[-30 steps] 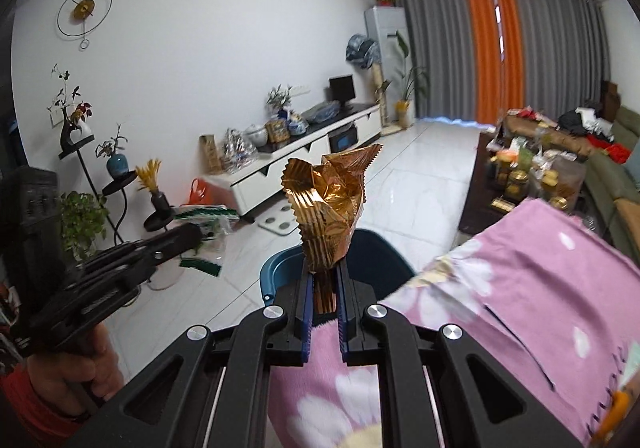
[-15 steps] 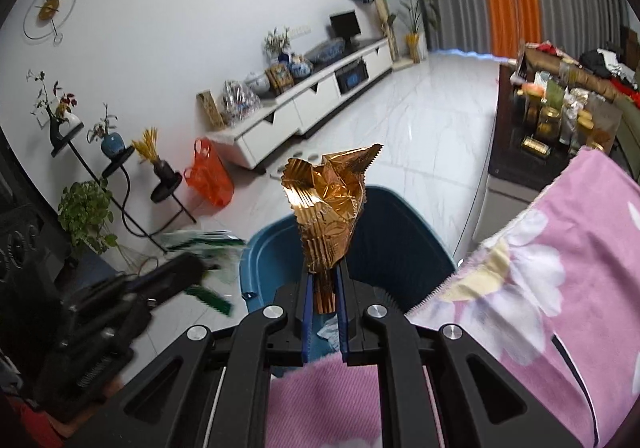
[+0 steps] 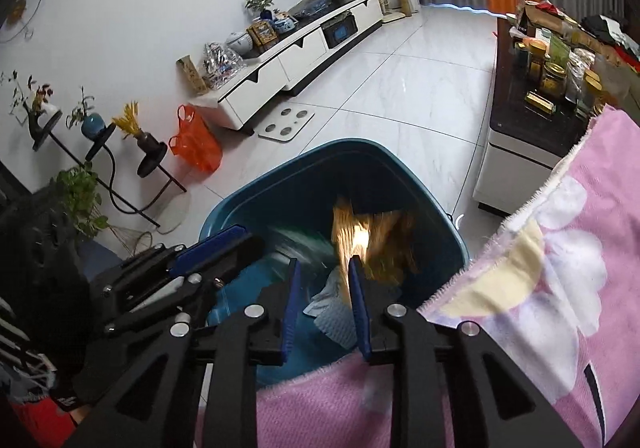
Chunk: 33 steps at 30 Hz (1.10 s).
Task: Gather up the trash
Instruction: 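Open both tools to drop the wrapper and bag into the bin, then move both tools back over the table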
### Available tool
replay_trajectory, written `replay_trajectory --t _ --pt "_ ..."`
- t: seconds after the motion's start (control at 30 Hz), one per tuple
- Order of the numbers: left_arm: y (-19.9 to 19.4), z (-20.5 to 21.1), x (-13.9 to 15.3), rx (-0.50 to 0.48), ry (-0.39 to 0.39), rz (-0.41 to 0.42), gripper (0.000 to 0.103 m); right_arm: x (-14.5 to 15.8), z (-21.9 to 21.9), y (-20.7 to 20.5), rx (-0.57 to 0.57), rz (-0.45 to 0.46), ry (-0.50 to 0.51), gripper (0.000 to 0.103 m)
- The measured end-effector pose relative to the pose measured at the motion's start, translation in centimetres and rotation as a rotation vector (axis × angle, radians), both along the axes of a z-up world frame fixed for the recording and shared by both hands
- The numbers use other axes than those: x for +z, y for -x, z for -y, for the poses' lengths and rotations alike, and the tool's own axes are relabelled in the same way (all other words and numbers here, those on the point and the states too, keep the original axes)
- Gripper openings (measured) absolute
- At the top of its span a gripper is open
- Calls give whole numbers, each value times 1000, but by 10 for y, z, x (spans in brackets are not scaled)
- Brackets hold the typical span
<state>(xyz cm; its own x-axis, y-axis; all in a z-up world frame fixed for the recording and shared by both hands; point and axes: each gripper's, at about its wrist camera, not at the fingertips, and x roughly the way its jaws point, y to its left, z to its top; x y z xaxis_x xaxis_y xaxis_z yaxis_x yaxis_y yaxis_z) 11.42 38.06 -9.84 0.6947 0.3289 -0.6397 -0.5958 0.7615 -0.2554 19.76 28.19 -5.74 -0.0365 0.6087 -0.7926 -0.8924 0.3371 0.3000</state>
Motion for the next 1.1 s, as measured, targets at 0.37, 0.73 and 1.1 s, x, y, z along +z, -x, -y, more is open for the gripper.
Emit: replay_trajectory --t 0.37,0.73,1.1 --pt "48 29 56 107 -177 81 97 52 53 11 -84 192 -161 64" --pt "109 108 131 75 -263 213 97 106 150 44 -214 428 -330 96" --pt "103 224 164 -109 -298 356 97 116 280 84 -407 609 -381 96"
